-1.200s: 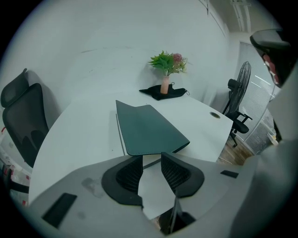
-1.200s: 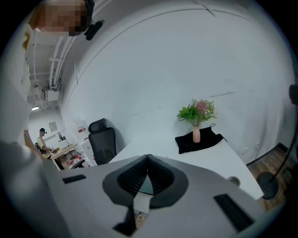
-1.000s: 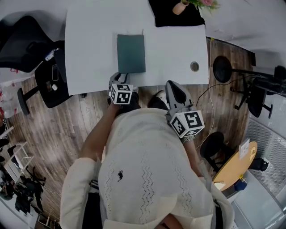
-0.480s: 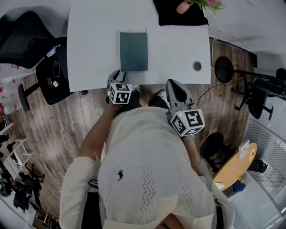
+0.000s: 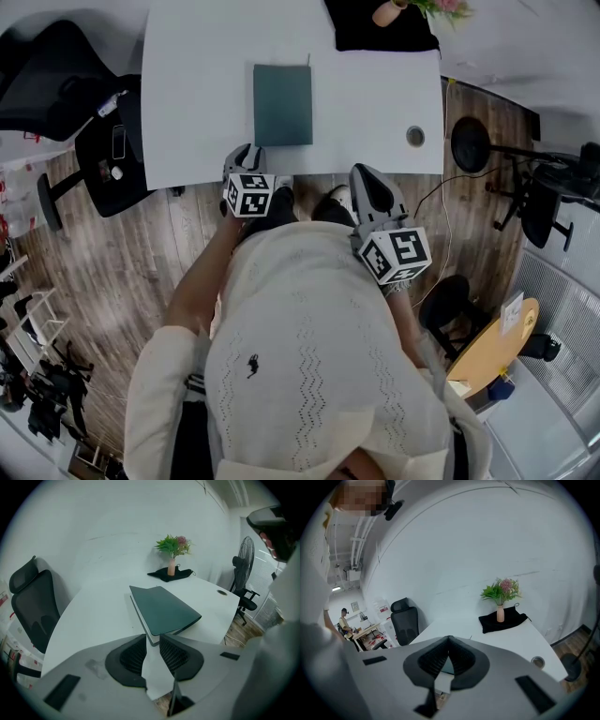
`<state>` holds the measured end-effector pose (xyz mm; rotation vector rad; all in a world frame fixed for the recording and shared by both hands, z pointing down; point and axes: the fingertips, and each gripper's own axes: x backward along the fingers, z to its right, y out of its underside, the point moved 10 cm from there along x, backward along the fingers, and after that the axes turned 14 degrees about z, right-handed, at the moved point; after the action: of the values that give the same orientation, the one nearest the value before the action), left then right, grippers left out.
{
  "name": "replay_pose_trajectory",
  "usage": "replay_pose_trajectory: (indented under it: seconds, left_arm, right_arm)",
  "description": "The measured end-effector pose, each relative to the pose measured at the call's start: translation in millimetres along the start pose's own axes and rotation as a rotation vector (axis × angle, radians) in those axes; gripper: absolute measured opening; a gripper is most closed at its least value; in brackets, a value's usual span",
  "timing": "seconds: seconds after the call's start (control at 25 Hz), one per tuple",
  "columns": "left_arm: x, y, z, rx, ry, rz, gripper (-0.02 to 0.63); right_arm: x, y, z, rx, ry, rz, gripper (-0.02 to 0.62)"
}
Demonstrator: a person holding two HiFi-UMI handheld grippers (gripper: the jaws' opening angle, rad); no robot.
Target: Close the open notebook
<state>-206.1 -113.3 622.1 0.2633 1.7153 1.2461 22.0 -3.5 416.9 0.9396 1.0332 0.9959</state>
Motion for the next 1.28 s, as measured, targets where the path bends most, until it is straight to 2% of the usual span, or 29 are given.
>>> replay_pose_trajectory:
  seconds: [0.16,0.32,0.56,0.84,1.28]
  left_arm:
    - [11,-9,-2,-0.011,-0.008,0.061,0.039]
    - [15,-15,-1,-0.022,0.008,0.096,0.026]
    - [-2,-7,0,-0.042,0.015,0.031,0.025]
    - [-13,3,-2,-0.026,0.012,-0.028,0.025]
    - [-20,9,-2,-0.016,0.011,-0.054,0.025]
  right_arm:
    - [0,-1,0,-0.001,0.003,0.001,0.002]
    - [0,0,-1,0.001,0.002,0.001,0.002]
    - [-1,1,-3,0.006,-0.001,0.001,0.002]
    - [4,2,-1,0.002,0.025,0.000,0.002]
    - [1,1,1,0.010,0.012,-0.009,0.002]
